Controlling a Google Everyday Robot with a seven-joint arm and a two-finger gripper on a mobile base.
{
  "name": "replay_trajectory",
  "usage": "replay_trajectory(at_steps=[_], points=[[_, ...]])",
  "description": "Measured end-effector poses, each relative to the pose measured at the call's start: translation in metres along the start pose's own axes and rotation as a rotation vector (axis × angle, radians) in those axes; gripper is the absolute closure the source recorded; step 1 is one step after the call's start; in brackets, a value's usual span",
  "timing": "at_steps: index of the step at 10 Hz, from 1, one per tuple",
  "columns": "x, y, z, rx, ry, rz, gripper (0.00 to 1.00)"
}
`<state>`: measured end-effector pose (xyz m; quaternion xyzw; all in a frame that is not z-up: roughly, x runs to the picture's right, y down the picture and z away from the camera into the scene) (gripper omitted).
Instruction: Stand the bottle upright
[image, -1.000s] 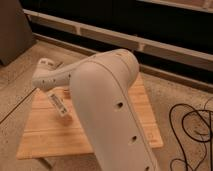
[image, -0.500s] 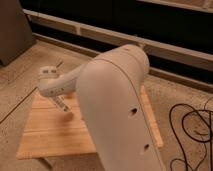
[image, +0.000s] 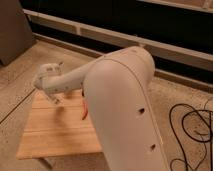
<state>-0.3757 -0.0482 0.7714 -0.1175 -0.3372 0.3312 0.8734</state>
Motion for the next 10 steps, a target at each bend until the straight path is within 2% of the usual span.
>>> replay_trajectory(at_steps=[2, 3, 4, 6, 8, 10], points=[[-0.009, -0.011, -0.006, -0.076, -0.138, -0.029, 1.00], [-0.002, -0.017, -0.006, -0.117, -0.197, -0.026, 1.00], [0.009, -0.017, -0.003, -0.143, -0.219, -0.031, 1.00], [0.033, -0.016, 0.004, -0.176, -0.234, -0.033, 1.00], [0.050, -0.017, 0.008, -0.194, -0.237, -0.034, 1.00], [0.058, -0.011, 0.011, -0.222, -0.238, -0.039, 0.97]])
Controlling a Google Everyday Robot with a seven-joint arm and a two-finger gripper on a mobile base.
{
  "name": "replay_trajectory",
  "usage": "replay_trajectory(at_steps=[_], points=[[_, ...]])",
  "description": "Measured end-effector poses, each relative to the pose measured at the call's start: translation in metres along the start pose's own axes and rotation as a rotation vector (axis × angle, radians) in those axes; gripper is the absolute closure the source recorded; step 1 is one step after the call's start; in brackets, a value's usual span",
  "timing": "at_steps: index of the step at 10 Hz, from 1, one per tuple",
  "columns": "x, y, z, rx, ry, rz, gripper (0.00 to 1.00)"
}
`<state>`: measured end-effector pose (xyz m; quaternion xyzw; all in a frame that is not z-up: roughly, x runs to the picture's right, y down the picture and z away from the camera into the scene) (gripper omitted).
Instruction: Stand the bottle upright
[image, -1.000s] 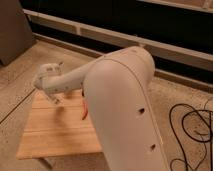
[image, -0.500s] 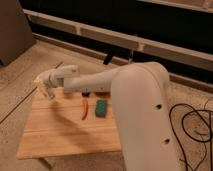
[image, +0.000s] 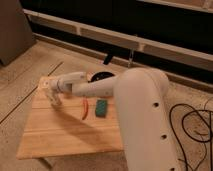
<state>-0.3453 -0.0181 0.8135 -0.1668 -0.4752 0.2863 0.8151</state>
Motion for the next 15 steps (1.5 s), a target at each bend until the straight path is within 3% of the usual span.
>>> replay_trajectory(at_steps=[7, 8, 11, 15], points=[[0.018, 0.000, 0.002, -0.023, 0.061, 0.030, 0.28], [0.019, 0.000, 0.001, -0.024, 0.066, 0.032, 0.22], [0.029, 0.002, 0.000, -0.033, 0.091, 0.036, 0.20], [0.023, -0.004, 0.002, -0.024, 0.094, 0.034, 0.20]])
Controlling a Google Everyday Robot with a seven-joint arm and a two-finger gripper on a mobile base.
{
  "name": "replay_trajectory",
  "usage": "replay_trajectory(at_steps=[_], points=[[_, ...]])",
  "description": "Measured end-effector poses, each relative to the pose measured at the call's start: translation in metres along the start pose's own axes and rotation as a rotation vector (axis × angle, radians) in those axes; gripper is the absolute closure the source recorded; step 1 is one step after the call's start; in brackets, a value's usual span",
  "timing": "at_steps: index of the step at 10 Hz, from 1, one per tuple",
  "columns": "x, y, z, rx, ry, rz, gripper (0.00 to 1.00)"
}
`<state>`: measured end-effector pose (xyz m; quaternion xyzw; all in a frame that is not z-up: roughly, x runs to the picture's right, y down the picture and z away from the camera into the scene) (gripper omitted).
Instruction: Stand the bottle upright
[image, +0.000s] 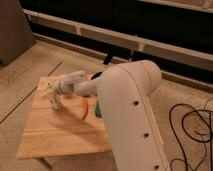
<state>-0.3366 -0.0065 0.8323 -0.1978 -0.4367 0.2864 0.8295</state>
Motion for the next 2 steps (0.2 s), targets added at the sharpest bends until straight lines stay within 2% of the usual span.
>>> replay_trajectory(at_steps=[2], points=[[-0.0008, -0.0011, -0.0004, 0.002, -0.002, 0.000, 0.20]])
